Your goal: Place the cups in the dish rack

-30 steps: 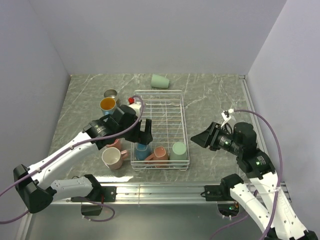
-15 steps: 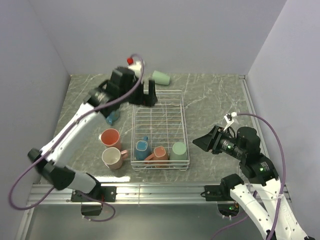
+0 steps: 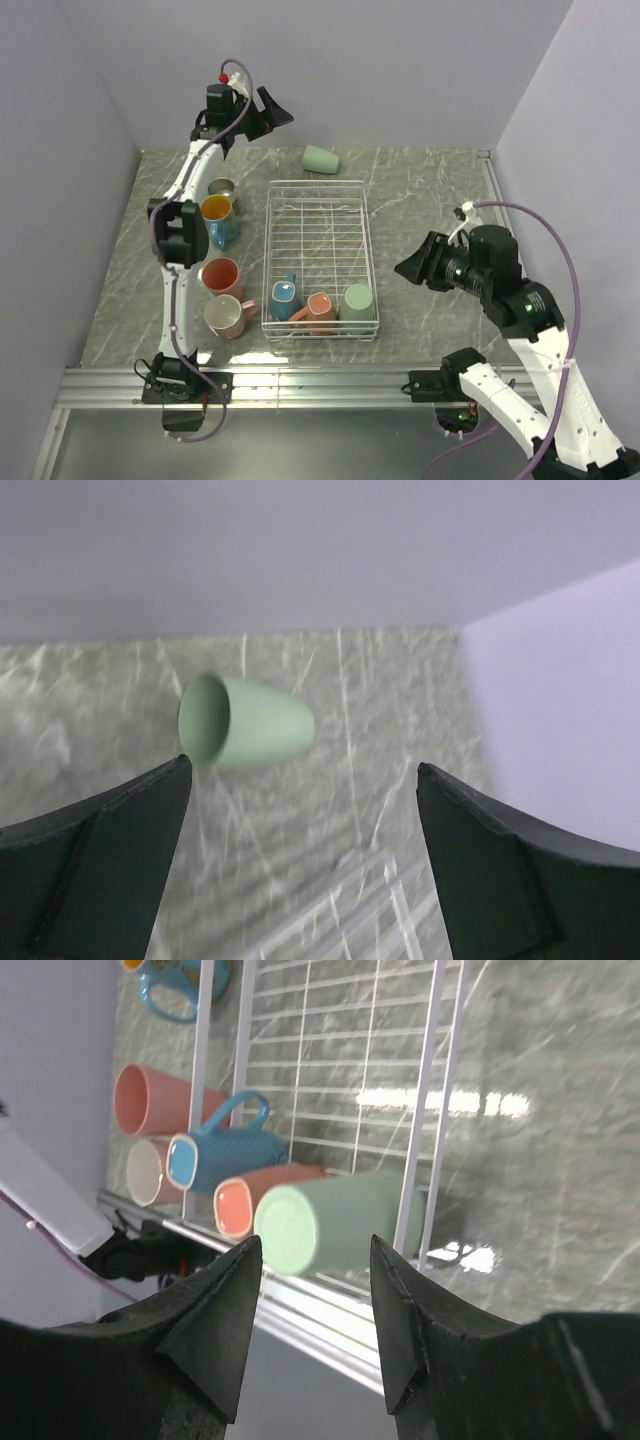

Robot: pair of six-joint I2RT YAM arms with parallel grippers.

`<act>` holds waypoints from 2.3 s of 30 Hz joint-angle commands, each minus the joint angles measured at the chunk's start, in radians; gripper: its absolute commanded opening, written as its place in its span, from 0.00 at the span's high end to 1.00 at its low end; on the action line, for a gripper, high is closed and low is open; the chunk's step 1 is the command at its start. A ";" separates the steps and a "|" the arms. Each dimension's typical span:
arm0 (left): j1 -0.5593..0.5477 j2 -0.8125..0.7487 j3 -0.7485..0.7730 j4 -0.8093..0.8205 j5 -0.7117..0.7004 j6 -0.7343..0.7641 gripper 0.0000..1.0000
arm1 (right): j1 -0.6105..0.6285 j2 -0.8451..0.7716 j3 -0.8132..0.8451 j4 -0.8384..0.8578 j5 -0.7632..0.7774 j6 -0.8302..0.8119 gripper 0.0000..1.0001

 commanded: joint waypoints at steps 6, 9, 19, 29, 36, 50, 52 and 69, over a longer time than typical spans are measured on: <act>0.024 0.241 0.109 0.434 0.230 -0.301 0.01 | -0.010 0.207 0.145 -0.041 0.078 -0.094 0.46; 0.024 0.291 0.143 0.404 0.285 -0.292 0.01 | -0.016 0.259 0.171 -0.035 0.072 -0.107 0.46; 0.009 0.354 0.136 0.252 0.267 -0.172 0.09 | -0.047 0.354 0.202 -0.006 0.051 -0.127 0.46; -0.007 0.279 -0.032 0.137 0.237 -0.079 0.19 | -0.084 0.361 0.195 -0.019 0.032 -0.145 0.46; -0.094 0.184 -0.207 0.173 0.303 -0.039 0.17 | -0.111 0.322 0.150 -0.013 0.019 -0.154 0.46; -0.090 0.161 -0.212 0.319 0.330 -0.177 0.18 | -0.130 0.262 0.104 -0.029 0.002 -0.194 0.46; -0.091 0.155 -0.228 0.365 0.340 -0.213 0.19 | -0.131 0.258 0.102 -0.033 0.003 -0.199 0.46; -0.137 0.273 -0.025 0.493 0.319 -0.261 0.16 | -0.138 0.249 0.101 -0.062 0.015 -0.251 0.46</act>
